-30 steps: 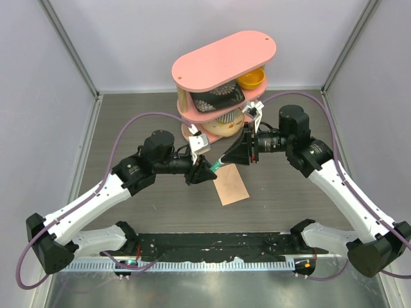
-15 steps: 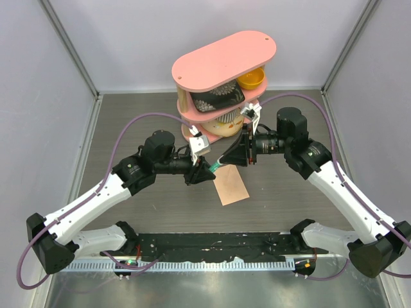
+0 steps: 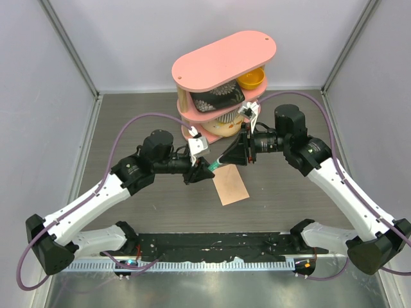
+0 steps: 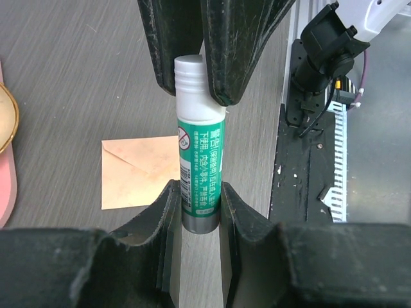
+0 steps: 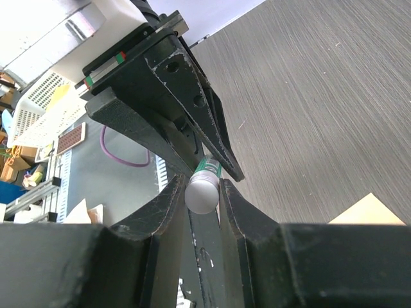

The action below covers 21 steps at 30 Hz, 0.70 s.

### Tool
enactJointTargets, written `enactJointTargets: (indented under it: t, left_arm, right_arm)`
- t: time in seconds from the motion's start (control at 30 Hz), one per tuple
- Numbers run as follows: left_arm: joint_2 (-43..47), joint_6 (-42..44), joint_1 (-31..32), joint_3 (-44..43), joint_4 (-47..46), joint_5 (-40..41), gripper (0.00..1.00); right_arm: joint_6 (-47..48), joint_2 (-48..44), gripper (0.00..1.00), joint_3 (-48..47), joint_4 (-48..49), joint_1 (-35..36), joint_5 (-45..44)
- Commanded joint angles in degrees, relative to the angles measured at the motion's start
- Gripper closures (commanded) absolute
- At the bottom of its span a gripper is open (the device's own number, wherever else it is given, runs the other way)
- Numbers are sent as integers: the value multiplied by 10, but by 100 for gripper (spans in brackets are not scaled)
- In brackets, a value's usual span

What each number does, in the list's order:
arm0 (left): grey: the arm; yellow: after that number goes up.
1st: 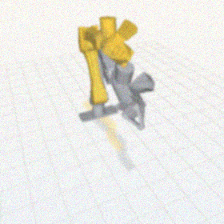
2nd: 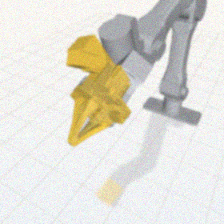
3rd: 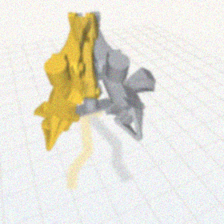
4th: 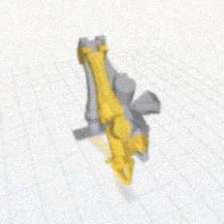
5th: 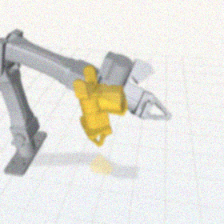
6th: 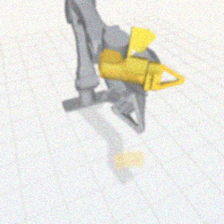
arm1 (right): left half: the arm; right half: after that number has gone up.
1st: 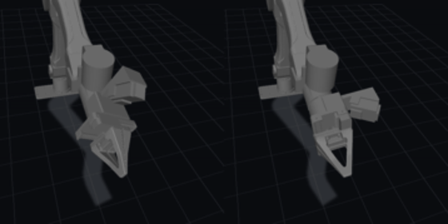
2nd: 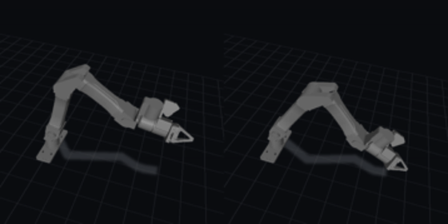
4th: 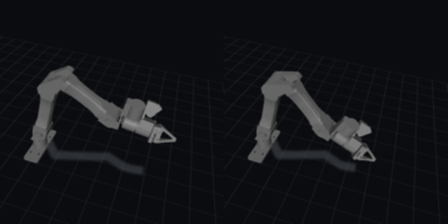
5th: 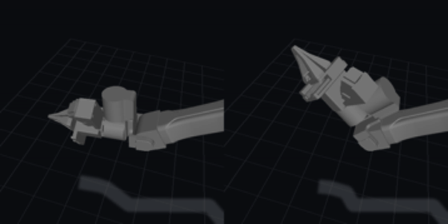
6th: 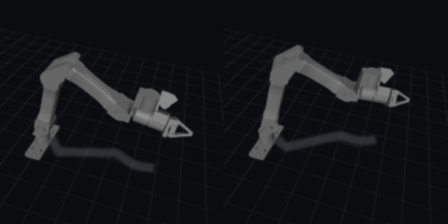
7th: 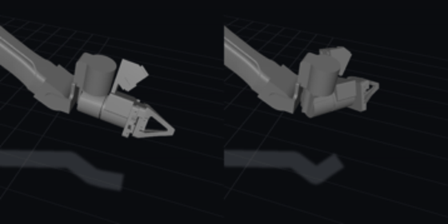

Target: Place the letter into the envelope and seal it

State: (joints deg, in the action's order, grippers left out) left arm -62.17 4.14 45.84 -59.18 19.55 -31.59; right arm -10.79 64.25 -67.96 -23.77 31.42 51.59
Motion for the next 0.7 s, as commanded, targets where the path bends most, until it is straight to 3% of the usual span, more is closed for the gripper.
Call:
enactJointTargets:
  t: [0.0, 0.17, 0.5, 0.67]
  left_arm:
    - [29, 39, -5, -14, -163, 9, 86]
    - [37, 63, -5, -2, -135, 13, 48]
    - [71, 116, -5, 1, -8, -8, 9]
    - [85, 108, -5, 1, 40, -7, 4]
  right_arm:
    - [6, 16, 99, -17, -87, 19, 25]
    - [17, 25, 99, -41, -102, 1, 11]
    - [74, 44, 99, -87, -163, -82, 4]
    - [238, 76, 99, -139, -283, -113, -109]
